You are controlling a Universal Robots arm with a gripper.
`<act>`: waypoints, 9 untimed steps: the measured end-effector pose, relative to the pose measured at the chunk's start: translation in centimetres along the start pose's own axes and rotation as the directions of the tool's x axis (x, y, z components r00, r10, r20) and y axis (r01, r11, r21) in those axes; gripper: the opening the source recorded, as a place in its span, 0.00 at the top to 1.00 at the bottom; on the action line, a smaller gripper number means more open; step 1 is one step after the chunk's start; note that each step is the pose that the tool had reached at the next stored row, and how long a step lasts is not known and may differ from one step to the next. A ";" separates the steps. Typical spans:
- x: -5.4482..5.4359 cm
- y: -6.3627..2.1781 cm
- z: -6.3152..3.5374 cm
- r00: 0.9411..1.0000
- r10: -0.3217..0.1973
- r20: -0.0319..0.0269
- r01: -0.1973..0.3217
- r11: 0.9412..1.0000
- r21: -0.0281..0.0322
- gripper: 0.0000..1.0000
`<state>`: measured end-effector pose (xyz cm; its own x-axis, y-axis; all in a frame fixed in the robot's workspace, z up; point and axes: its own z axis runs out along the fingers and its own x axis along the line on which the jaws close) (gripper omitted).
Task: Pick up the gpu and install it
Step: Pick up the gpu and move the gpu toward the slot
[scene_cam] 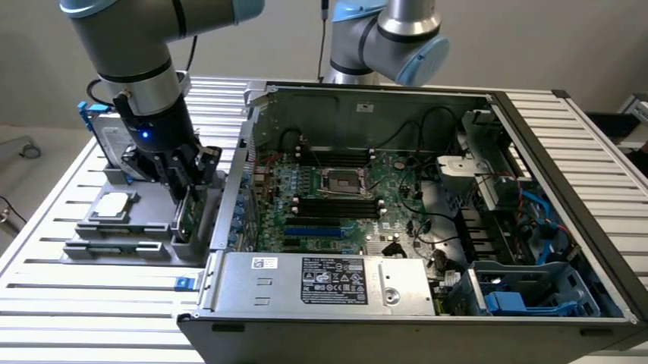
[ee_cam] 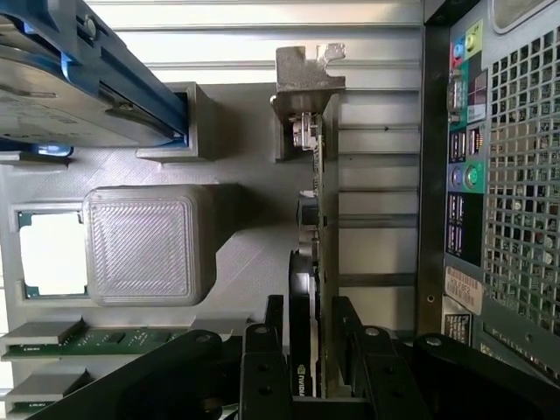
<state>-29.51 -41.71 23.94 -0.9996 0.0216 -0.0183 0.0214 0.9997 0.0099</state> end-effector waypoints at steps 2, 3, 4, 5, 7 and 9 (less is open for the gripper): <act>0.0 0.07 0.05 1.000 0.000 0.002 0.000 1.000 0.000 0.64; 0.0 0.08 0.05 1.000 0.000 0.003 0.000 1.000 0.000 0.64; 0.1 0.11 0.05 1.000 0.000 0.003 0.000 1.000 0.000 0.64; 0.1 0.13 0.05 1.000 0.000 0.003 0.000 1.000 0.000 0.64; 0.2 0.19 0.06 1.000 0.000 0.003 0.000 1.000 0.000 0.64; 0.2 0.24 0.07 1.000 0.000 0.003 0.000 1.000 0.000 0.64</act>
<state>-29.73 -41.47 23.87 -0.9995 0.0218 -0.0213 0.0216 0.9997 0.0099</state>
